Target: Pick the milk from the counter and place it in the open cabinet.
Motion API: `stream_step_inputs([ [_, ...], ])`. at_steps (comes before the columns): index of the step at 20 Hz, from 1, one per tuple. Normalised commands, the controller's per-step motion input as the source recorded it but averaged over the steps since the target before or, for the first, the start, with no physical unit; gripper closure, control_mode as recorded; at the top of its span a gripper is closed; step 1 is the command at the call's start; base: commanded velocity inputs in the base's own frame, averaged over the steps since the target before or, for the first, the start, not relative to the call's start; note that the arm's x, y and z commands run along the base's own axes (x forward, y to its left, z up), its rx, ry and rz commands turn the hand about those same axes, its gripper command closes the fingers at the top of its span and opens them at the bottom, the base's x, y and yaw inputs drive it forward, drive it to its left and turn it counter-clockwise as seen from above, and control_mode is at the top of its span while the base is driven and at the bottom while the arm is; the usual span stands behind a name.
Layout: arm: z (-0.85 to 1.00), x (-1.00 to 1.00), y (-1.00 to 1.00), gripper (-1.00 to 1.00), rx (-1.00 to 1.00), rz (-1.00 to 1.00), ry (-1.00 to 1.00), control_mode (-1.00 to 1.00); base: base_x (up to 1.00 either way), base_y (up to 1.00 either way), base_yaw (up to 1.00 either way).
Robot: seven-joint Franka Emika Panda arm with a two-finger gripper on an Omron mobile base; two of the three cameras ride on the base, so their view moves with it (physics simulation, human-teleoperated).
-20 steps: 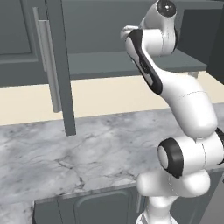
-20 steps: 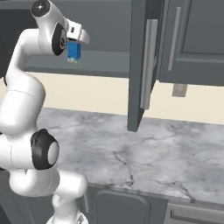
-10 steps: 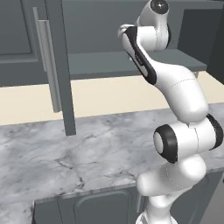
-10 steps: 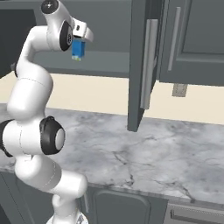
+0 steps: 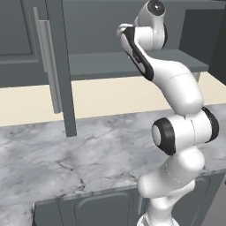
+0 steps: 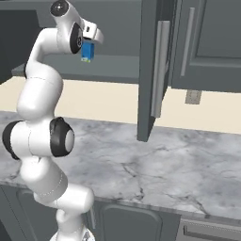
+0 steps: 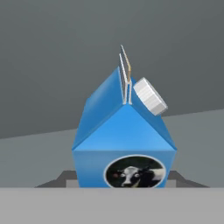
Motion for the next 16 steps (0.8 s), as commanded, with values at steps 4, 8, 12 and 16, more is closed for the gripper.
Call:
stream_step_inputs([
  [4, -0.19, 0.01, 0.0, 1.0, 0.0, 0.0, 0.0, -1.0, 0.0, 0.0, 0.0],
  [8, -0.38, 0.0, 0.0, 1.0, 0.0, 0.0, 0.0, -1.0, 0.0, 0.0, 0.0],
  [12, -0.31, -0.01, 0.0, 1.0, 0.0, 0.0, -0.03, -1.0, 0.0, 0.0, 0.0],
  [16, -0.16, 0.0, 0.0, 1.0, 0.0, 0.0, -0.08, -1.0, 0.0, 0.0, 0.0],
])
